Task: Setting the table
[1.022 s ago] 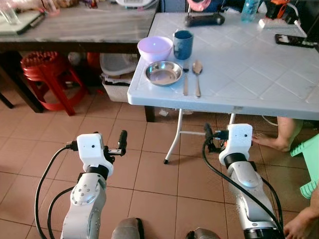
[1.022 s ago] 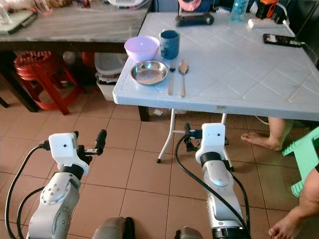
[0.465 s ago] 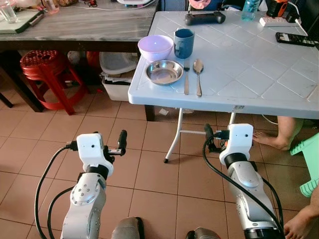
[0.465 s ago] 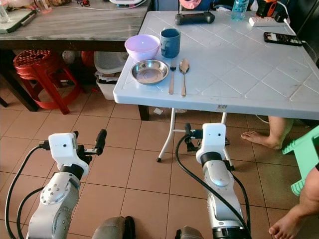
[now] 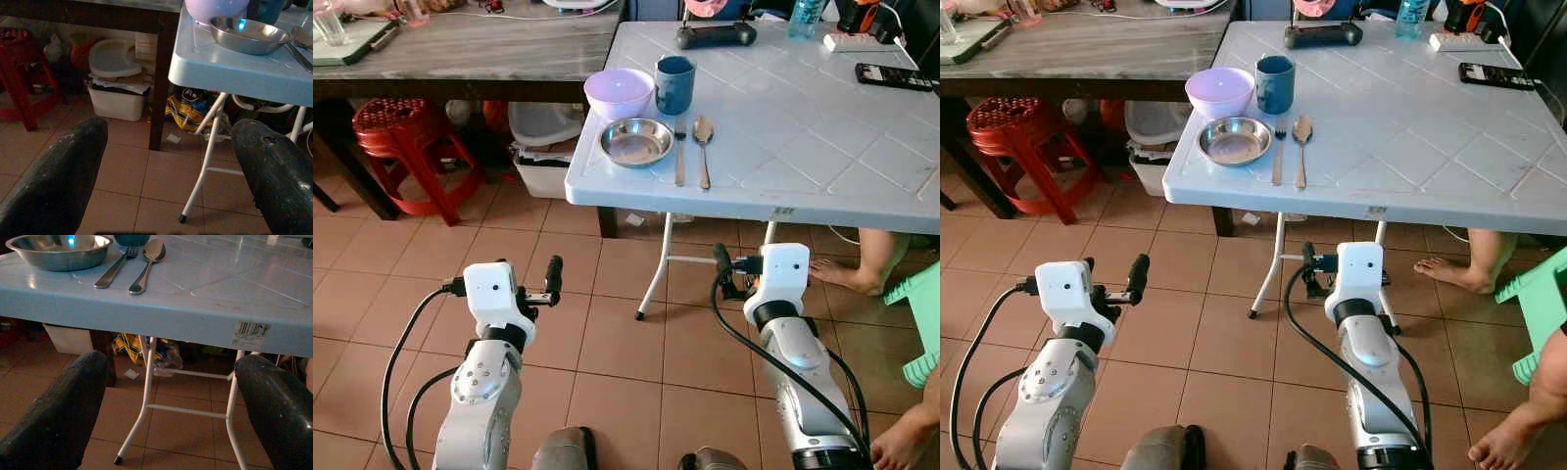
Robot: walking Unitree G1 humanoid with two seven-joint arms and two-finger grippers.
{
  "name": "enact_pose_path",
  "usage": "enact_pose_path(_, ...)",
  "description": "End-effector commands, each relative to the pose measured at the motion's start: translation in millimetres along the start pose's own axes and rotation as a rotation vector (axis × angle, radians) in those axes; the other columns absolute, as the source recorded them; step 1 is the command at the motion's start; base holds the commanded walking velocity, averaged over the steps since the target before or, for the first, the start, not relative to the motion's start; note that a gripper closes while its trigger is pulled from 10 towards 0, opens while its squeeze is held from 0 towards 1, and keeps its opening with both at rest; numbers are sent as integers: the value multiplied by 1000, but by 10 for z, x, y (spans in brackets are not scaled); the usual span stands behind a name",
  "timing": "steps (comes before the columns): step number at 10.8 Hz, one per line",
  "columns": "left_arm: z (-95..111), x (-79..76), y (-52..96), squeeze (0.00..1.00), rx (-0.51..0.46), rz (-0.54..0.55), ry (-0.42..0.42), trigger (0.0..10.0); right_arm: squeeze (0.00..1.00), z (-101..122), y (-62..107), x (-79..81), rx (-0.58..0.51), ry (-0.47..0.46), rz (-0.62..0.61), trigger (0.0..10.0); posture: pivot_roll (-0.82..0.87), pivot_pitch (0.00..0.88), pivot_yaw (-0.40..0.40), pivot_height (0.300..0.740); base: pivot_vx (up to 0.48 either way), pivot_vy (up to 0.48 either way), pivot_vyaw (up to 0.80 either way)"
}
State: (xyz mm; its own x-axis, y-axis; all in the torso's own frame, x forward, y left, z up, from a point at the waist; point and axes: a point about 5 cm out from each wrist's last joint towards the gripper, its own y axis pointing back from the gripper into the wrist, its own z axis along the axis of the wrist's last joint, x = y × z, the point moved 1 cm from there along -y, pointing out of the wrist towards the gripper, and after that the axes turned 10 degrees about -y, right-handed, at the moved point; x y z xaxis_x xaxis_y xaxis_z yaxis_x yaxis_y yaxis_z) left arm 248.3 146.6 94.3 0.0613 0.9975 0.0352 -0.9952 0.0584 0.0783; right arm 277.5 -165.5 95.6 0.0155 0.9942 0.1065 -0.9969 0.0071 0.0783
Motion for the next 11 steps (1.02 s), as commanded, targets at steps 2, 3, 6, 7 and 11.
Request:
enact_pose_path(2, 3, 22, -4, 0, 2, 11, -16, 10000, 0, 27, 0, -4, -4, 4, -4, 10000, 0, 0, 0, 740, 0, 0, 0)
enact_pose_path(3, 205, 52, -66, 0, -97, 12, -33, 10000, 0, 269, -60, -4, -108, 47, 7, 10000, 33, 49, 58, 740, 0, 0, 0)
enact_pose_path(6, 264, -3, -89, 0, -138, -1, -18, 10000, 0, 317, -68, -27, -137, 109, 15, 10000, 25, 53, 55, 740, 0, 0, 0)
enact_pose_path(7, 280, -12, -102, 0, -149, -8, -20, 10000, 0, 340, -68, 4, -151, 120, 33, 10000, 25, 52, 56, 740, 0, 0, 0)
enact_pose_path(11, 320, -43, -129, 0, -172, -27, -23, 10000, 0, 419, -66, 98, -191, 123, 83, 10000, 23, 53, 57, 740, 384, 122, 0)
